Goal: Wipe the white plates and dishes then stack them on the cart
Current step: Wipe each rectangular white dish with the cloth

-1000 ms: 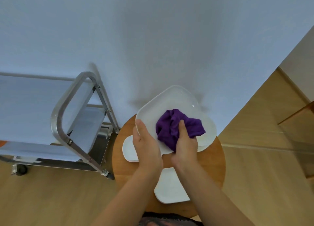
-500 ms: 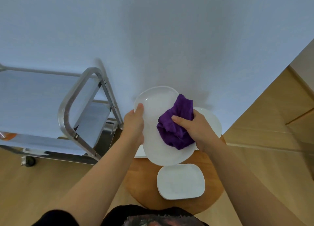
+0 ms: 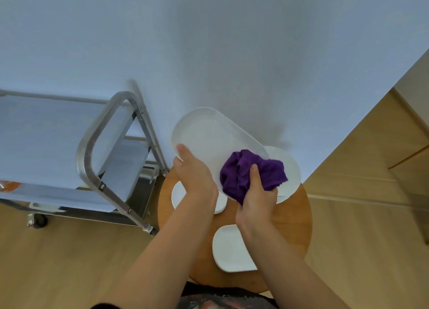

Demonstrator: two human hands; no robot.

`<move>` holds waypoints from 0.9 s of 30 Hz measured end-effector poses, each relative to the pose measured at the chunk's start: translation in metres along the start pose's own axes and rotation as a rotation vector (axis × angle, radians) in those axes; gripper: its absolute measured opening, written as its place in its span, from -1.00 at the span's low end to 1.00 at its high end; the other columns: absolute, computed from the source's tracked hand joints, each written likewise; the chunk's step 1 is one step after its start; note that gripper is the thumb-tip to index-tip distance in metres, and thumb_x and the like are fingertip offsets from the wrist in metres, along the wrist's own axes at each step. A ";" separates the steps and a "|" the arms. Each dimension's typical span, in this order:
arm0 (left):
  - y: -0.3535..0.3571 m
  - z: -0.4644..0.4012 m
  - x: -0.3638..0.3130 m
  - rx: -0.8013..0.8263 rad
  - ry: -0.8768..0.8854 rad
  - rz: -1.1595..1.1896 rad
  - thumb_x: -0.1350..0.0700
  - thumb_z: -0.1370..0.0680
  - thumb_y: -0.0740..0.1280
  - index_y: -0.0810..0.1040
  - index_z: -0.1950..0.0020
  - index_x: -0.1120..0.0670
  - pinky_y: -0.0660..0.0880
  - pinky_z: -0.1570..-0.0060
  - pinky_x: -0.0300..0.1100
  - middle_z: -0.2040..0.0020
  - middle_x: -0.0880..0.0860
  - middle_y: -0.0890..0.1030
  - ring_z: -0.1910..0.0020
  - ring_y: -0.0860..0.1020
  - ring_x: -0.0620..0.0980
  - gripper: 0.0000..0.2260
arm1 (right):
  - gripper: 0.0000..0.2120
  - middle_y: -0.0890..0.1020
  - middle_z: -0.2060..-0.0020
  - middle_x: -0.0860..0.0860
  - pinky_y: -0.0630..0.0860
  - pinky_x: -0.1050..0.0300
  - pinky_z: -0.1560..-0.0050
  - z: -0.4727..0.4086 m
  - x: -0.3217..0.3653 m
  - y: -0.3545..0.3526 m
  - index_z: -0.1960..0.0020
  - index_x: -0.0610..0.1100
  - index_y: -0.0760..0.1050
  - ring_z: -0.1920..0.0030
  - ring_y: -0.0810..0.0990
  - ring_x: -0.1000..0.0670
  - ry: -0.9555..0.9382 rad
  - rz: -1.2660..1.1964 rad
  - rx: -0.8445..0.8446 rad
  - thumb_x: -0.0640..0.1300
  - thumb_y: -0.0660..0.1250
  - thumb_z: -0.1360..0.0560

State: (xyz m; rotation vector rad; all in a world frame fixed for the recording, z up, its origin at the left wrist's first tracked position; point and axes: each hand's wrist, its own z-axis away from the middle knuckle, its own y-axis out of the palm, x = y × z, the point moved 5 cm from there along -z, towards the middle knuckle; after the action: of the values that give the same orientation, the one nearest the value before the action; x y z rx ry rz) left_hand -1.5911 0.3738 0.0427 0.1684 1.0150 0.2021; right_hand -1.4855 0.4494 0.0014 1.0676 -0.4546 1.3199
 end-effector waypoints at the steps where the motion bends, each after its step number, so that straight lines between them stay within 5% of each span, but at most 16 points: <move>1: 0.000 0.001 0.003 0.023 0.019 -0.010 -0.17 -0.62 0.05 0.29 -0.34 -0.04 0.50 -0.11 0.00 -0.12 0.01 0.47 -0.06 0.49 0.05 -0.65 | -0.52 0.59 -0.05 0.04 0.57 0.03 -0.08 0.001 -0.005 -0.003 -0.33 -0.02 0.36 -0.04 0.60 -0.01 0.050 -0.016 -0.012 -0.02 0.40 -0.46; 4: -0.002 0.002 0.010 0.192 0.009 -0.048 -0.20 -0.60 0.08 0.27 -0.26 -0.11 0.53 0.02 -0.06 -0.02 -0.03 0.51 -0.01 0.51 0.00 -0.71 | -0.69 0.66 0.03 -0.03 0.63 0.05 0.20 -0.006 -0.004 -0.015 -0.21 -0.07 0.44 0.09 0.66 -0.04 0.229 0.031 0.032 -0.07 0.37 -0.50; 7: -0.010 -0.006 0.002 0.469 0.102 -0.313 -0.35 -0.47 0.10 0.28 -0.37 -0.05 0.50 -0.14 -0.01 -0.24 0.03 0.49 -0.19 0.50 0.02 -0.43 | -0.90 0.66 0.39 -0.06 0.50 0.17 0.57 -0.019 0.014 -0.027 -0.03 -0.10 0.50 0.47 0.63 -0.02 0.469 0.121 0.199 -0.18 0.33 -0.52; 9: -0.022 -0.021 -0.015 0.563 0.170 -0.346 -0.43 -0.36 0.18 0.19 -0.47 -0.06 0.39 -0.28 -0.06 -0.40 0.02 0.36 -0.33 0.39 0.00 -0.22 | -0.81 0.62 0.42 -0.10 0.51 0.19 0.56 -0.021 0.021 -0.035 -0.06 -0.15 0.51 0.50 0.58 -0.01 0.607 0.223 0.269 -0.27 0.36 -0.45; 11: -0.030 -0.025 -0.037 0.728 0.453 -0.594 -0.60 -0.17 0.15 0.12 -0.46 -0.20 0.27 -0.28 -0.25 -0.42 -0.13 0.23 -0.37 0.24 -0.15 -0.06 | -0.65 0.63 0.37 -0.15 0.55 0.16 0.52 -0.021 0.019 -0.041 -0.09 -0.21 0.50 0.45 0.60 -0.04 0.691 0.284 0.310 -0.30 0.40 -0.31; 13: -0.028 -0.019 -0.049 0.846 0.695 -0.868 -0.59 -0.13 0.20 0.33 -0.30 -0.24 0.18 -0.30 -0.26 -0.39 -0.20 0.26 -0.40 0.18 -0.21 -0.18 | -0.57 0.64 0.30 -0.18 0.56 0.16 0.51 -0.021 0.013 -0.044 -0.12 -0.23 0.51 0.39 0.61 -0.07 0.737 0.300 0.325 -0.28 0.41 -0.25; 15: -0.023 -0.014 -0.053 0.899 0.757 -0.974 -0.42 -0.15 0.37 0.51 -0.03 -0.21 0.26 -0.35 -0.09 -0.29 -0.10 0.47 -0.39 0.31 -0.11 -0.46 | -0.56 0.64 0.23 -0.22 0.56 0.15 0.51 -0.021 0.008 -0.046 -0.11 -0.26 0.53 0.34 0.61 -0.10 0.768 0.311 0.321 -0.26 0.42 -0.24; 18: -0.021 -0.008 -0.052 0.940 0.712 -1.006 -0.32 -0.11 0.50 0.60 0.25 0.04 0.55 0.12 -0.09 0.19 0.05 0.65 0.11 0.62 -0.02 -0.52 | -0.48 0.62 0.09 -0.25 0.61 0.07 0.44 -0.027 0.005 -0.047 -0.14 -0.22 0.52 0.21 0.62 -0.17 0.752 0.318 0.285 -0.31 0.46 -0.18; 20: -0.023 -0.006 -0.047 0.914 0.745 -1.027 -0.32 -0.10 0.45 0.54 0.34 0.15 0.43 0.40 -0.27 0.42 -0.01 0.53 0.41 0.51 -0.13 -0.46 | -0.48 0.58 -0.01 -0.26 0.64 -0.03 0.29 -0.031 0.004 -0.048 -0.12 -0.16 0.49 0.16 0.62 -0.22 0.739 0.327 0.228 -0.34 0.47 -0.18; 23: -0.024 -0.004 -0.041 0.885 0.748 -0.972 -0.23 -0.19 0.40 0.51 0.36 0.02 0.35 0.46 -0.44 0.49 -0.11 0.48 0.46 0.47 -0.21 -0.67 | -0.66 0.55 0.02 -0.24 0.59 -0.17 0.11 -0.037 0.004 -0.050 0.01 -0.11 0.51 0.14 0.60 -0.28 0.714 0.300 0.136 -0.38 0.43 -0.28; 27: -0.024 -0.001 -0.039 0.901 0.645 -0.912 -0.31 -0.25 0.32 0.57 0.25 -0.16 0.46 0.38 -0.41 0.35 -0.13 0.62 0.35 0.57 -0.14 -0.73 | -0.58 0.54 0.15 -0.18 0.57 -0.16 0.27 -0.040 0.007 -0.050 0.09 -0.07 0.52 0.18 0.53 -0.21 0.650 0.199 0.031 -0.42 0.38 -0.14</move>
State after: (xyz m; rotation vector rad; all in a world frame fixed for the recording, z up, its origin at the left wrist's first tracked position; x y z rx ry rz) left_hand -1.6101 0.3411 0.0687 0.4483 1.6679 -1.1176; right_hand -1.4493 0.4917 -0.0308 0.5720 -0.0495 1.7593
